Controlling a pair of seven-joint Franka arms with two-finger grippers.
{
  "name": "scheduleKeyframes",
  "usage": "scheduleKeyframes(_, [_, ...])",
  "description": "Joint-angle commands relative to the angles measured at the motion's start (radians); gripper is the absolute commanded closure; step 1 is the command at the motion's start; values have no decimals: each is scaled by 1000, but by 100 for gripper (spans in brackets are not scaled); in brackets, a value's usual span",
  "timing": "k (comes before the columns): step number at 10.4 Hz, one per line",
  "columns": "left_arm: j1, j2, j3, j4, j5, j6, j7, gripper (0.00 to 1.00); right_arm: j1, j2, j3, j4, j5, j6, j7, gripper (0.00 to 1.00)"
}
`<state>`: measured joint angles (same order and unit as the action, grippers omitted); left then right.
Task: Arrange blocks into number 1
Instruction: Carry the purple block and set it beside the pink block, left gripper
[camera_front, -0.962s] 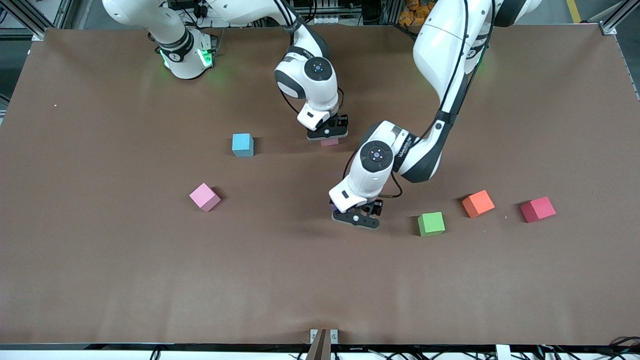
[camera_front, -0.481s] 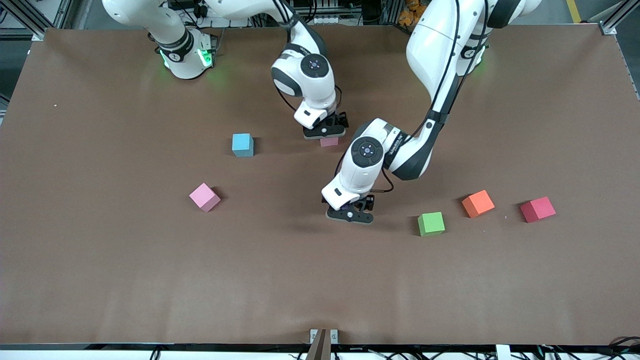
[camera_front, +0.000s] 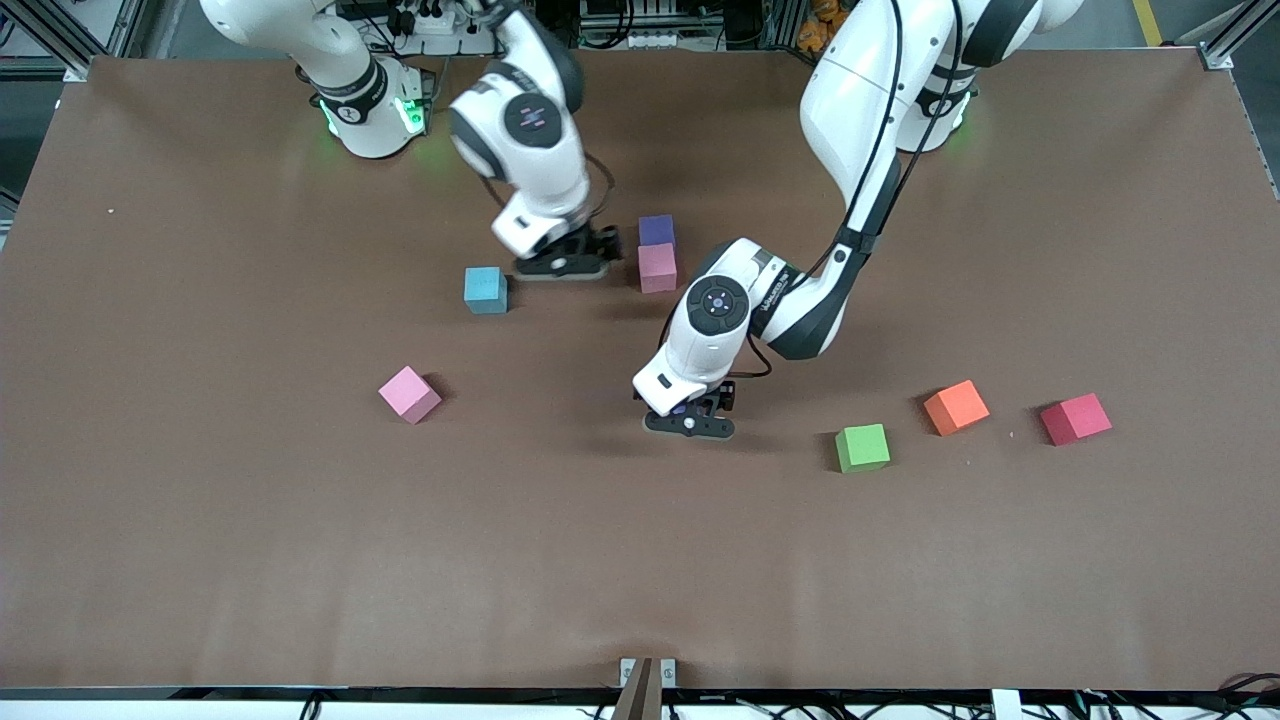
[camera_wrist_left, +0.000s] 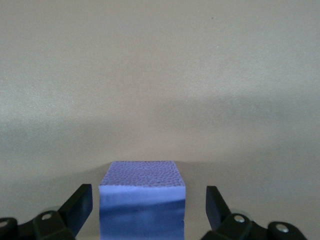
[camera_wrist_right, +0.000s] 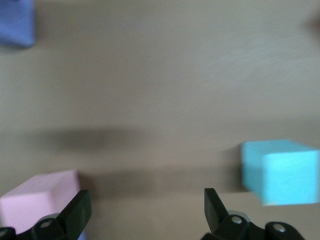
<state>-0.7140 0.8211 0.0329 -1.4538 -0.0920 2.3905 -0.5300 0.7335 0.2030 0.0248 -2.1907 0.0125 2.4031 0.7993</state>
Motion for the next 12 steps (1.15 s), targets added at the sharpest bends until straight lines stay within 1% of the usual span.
scheduleKeyframes(1, [-4,10,5,12,-17,3,-2,4,-121,-33,14,-56,-8,2,-58,0])
scheduleKeyframes(2, [-4,10,5,9,-15,3,-5,40,-172,-30,15,-70,-8,2,-118,0])
scheduleKeyframes(3, [-4,7,4,4,-21,-2,-21,95,-204,-31,15,-95,-8,2,-196,0])
scheduleKeyframes(4, [-4,0,-11,-2,-23,-13,-87,100,-218,-30,15,-115,-8,2,-250,0])
scheduleKeyframes(5, [-4,-5,-30,-5,-23,-37,-196,100,-230,-30,15,-135,-6,2,-302,0])
scheduleKeyframes(6, [-4,-22,-48,-4,-23,-97,-258,100,-242,-27,15,-142,-6,2,-320,0])
scheduleKeyframes(9, [19,-95,-112,-20,-20,-270,-333,100,-239,-13,15,-150,-6,2,-322,0])
scheduleKeyframes(10, [68,-147,-161,-69,-9,-290,-343,100,-241,-10,14,-158,-8,2,-334,0])
scheduleKeyframes(11, [121,-201,-232,-132,17,-290,-346,100,-243,1,14,-161,-6,2,-356,0])
scheduleKeyframes(12, [157,-250,-275,-196,49,-289,-347,100,-243,22,15,-159,-6,8,-368,0])
